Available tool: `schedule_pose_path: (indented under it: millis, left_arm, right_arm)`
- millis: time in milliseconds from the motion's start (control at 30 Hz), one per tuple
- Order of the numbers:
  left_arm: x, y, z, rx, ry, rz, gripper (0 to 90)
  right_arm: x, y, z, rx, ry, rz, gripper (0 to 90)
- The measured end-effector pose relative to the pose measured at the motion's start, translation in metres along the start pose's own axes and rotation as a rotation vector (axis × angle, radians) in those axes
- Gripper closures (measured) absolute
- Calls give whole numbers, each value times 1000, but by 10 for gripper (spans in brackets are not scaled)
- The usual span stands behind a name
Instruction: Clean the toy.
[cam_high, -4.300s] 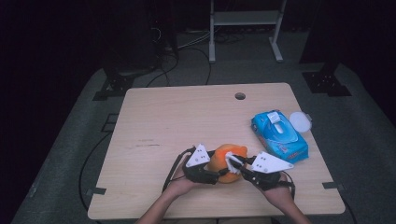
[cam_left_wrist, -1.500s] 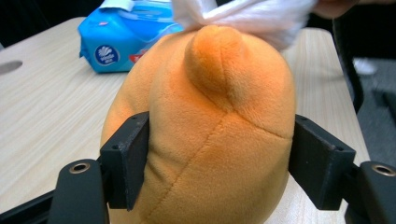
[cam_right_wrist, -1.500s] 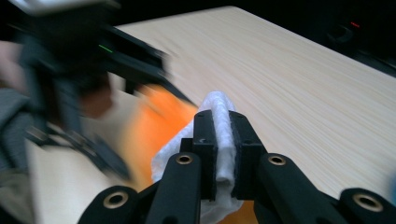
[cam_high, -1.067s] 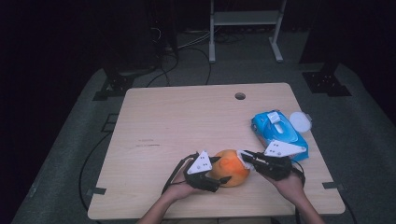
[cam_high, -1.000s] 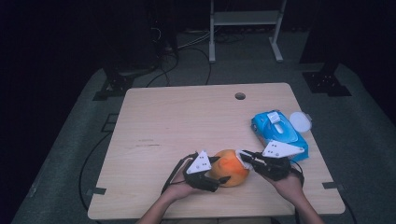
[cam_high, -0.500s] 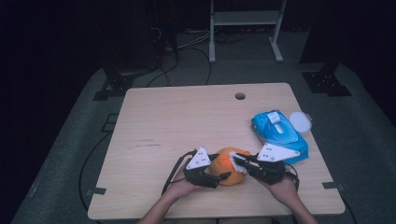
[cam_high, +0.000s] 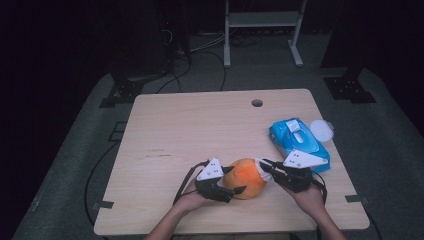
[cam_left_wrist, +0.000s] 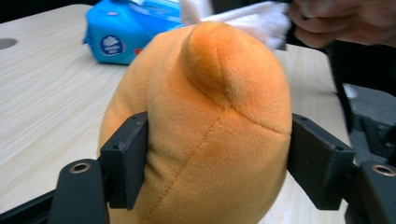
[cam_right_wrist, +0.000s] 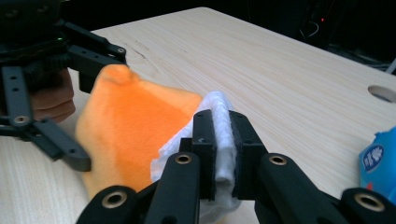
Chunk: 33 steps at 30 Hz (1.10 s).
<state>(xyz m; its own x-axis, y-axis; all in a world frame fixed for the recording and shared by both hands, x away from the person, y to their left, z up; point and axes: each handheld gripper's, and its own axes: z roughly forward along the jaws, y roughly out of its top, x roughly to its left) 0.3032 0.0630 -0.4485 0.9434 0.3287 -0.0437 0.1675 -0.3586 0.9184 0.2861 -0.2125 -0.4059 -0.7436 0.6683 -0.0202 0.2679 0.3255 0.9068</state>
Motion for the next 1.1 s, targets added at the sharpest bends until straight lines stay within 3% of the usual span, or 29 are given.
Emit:
schedule_pose_path:
  millis: [67,133,233,267,333,400,467,633,767,833,900,967,1100]
  left_arm:
    - [1,0,-1,-2,-14,18,210]
    - [3,2,-2,1,6,38,141]
    - [6,-1,2,22,17,8,78]
    - [5,-3,4,22,22,14,80]
    - [2,-1,3,27,33,34,141]
    - [0,5,-2,24,68,62,279]
    - [-1,12,-9,6,102,81,326]
    - [2,21,-24,42,201,126,343]
    - [8,20,-30,53,289,127,343]
    - [10,19,-29,62,312,126,341]
    - [10,17,-26,89,311,114,318]
    - [9,12,-21,114,282,107,283]
    - [8,10,-19,108,239,96,245]
  right_arm:
    - [0,0,0,0,6,5,815]
    - [4,2,1,5,-1,-20,816]
    - [8,3,2,-2,2,-24,816]
    - [8,4,2,-7,5,-22,816]
    - [10,6,3,-15,18,-16,816]
    - [13,10,4,-31,23,-16,816]
    - [13,13,4,-56,30,0,816]
    - [14,24,17,-86,53,31,816]
    - [16,34,31,-94,81,48,816]
    - [17,39,37,-103,88,52,816]
    - [19,43,44,-95,83,43,816]
    - [18,42,50,-71,80,30,815]
    - [14,31,52,-43,85,37,815]
